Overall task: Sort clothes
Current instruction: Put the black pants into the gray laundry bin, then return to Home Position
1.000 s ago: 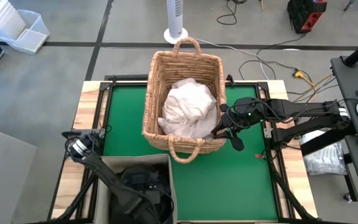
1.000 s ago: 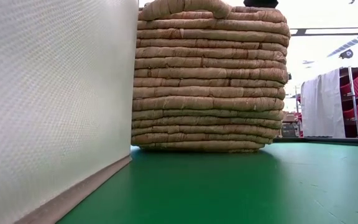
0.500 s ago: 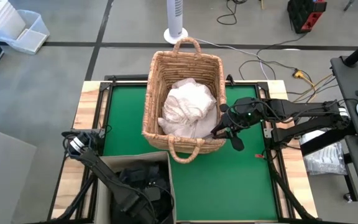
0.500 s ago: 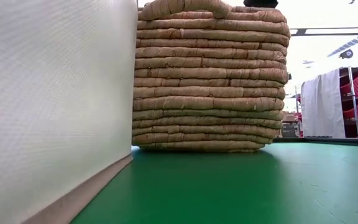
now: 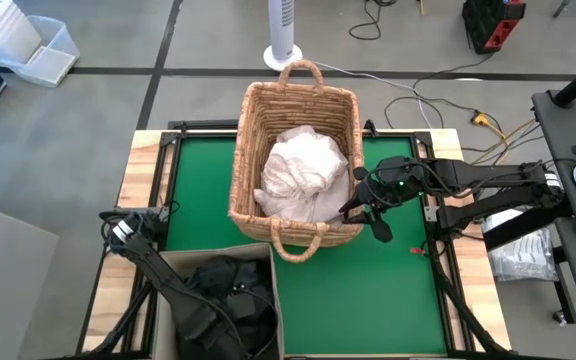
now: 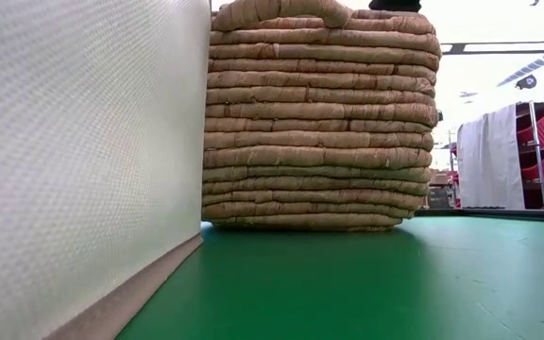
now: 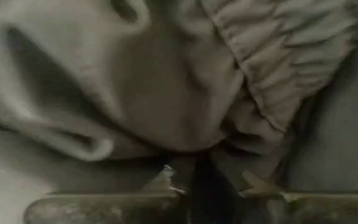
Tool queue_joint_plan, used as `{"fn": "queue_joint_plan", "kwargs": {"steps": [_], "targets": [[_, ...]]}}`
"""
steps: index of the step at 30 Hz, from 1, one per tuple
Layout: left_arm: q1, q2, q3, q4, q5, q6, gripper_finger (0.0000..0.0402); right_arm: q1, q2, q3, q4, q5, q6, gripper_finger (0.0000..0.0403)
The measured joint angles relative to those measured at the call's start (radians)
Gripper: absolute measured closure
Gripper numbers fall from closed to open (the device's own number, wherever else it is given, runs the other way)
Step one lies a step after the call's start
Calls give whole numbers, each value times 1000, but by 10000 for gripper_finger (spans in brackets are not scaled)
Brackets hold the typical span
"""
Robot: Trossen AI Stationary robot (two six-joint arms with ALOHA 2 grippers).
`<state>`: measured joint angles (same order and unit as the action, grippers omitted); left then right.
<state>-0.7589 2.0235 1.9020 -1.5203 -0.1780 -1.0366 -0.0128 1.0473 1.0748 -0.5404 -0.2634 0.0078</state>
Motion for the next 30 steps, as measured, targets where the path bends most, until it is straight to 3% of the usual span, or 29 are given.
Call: {"fn": "queue_joint_plan", "kwargs": {"steps": [12, 17, 23, 26, 30], "targets": [[-14, -2, 318, -51, -94, 143, 353, 0, 0, 0, 63, -1, -75, 271], [-26, -2, 453, -49, -307, 263, 353, 8, 0, 0, 146, -49, -136, 284], [-41, -46, 409, 124, -861, 581, 353, 90, -29, -55, 204, -58, -172, 299], [-22, -47, 405, 175, -957, 728, 353, 136, -56, -134, 308, -60, -183, 307], [46, -46, 401, 190, -986, 767, 353, 167, -87, -250, 422, -58, -180, 316]]}}
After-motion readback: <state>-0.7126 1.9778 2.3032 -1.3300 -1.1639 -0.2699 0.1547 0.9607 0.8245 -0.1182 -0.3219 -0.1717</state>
